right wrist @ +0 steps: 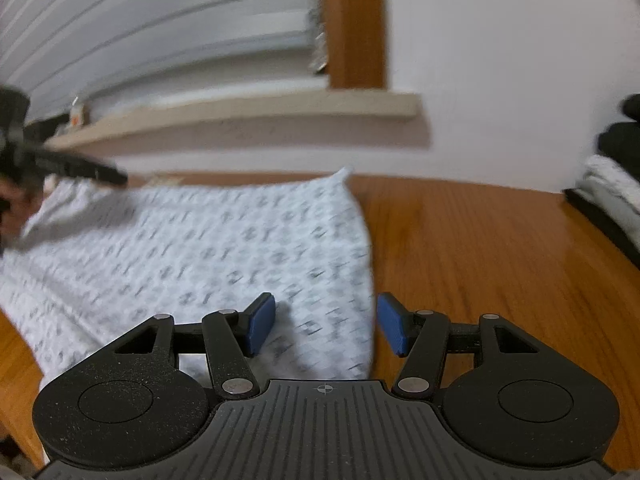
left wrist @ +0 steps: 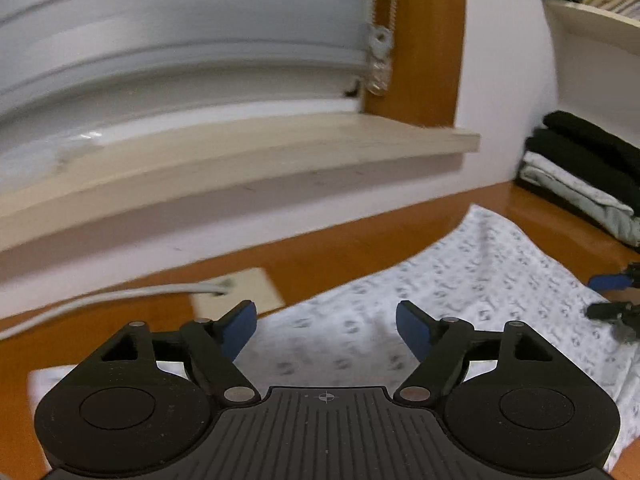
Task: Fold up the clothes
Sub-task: 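Pinch the garment edge with the right tool and smooth it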
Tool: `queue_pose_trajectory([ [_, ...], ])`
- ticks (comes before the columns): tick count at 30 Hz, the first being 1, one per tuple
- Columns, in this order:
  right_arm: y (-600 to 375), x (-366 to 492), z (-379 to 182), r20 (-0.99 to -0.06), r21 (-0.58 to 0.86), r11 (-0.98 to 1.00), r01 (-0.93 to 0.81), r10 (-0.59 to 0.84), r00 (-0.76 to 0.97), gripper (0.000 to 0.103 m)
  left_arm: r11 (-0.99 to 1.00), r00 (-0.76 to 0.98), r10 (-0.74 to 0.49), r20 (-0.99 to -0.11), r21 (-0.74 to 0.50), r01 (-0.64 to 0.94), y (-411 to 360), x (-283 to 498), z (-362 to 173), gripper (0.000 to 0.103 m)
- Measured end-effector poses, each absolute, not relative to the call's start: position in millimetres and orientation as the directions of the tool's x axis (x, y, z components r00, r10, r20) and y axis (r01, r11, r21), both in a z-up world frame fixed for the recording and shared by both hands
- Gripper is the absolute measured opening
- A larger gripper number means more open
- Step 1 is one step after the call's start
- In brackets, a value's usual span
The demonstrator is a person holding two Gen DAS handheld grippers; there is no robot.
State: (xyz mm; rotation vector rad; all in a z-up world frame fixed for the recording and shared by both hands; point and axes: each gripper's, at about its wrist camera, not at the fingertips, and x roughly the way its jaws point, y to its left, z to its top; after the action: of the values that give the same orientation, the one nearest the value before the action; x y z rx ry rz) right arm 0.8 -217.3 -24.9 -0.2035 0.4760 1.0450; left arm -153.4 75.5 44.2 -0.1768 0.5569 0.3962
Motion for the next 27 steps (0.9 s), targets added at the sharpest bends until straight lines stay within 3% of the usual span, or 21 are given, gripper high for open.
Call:
queue_pose_trajectory([
  [2,-232,-3,-23,-0.424,0.079,0.493,-0.866,0.803,0.418,0.055,0.917,0.777,0.290,-0.559,-0.070,-0.392,75,-146,35,0.080],
  [3,-239,-4,-22,-0.400,0.088,0.491,-0.866,0.814,0.421,0.047,0.920,0.774,0.282,-0.567,-0.069,-0.386,74,-145,30,0.080],
  [4,-246,-12,-20,-0.380,0.094,0.497,-0.863,0.819,0.430,0.028,0.921,0.767,0.274,-0.581,-0.072,-0.384,74,-144,26,0.082],
  [6,-259,-24,-15,-0.358,0.116,0.521,-0.845,0.816,0.454,0.014,0.921,0.761,0.263,-0.594,-0.081,-0.381,74,-144,23,0.082],
  [10,-285,-33,-11,-0.301,0.216,0.523,-0.824,0.839,0.453,0.015,0.924,0.743,0.285,-0.606,-0.033,-0.381,68,-138,22,0.084],
  [13,-280,-48,-11,-0.301,0.206,0.476,-0.855,0.862,0.408,0.017,0.925,0.725,0.311,-0.614,0.019,-0.380,61,-135,21,0.085],
  [19,-264,-73,-31,-0.387,0.090,0.458,-0.884,0.834,0.393,0.016,0.923,0.729,0.298,-0.617,-0.007,-0.384,66,-134,21,0.090],
  [27,-272,-86,-35,-0.355,0.027,0.452,-0.892,0.838,0.414,0.016,0.922,0.718,0.312,-0.622,0.017,-0.386,64,-131,21,0.093],
])
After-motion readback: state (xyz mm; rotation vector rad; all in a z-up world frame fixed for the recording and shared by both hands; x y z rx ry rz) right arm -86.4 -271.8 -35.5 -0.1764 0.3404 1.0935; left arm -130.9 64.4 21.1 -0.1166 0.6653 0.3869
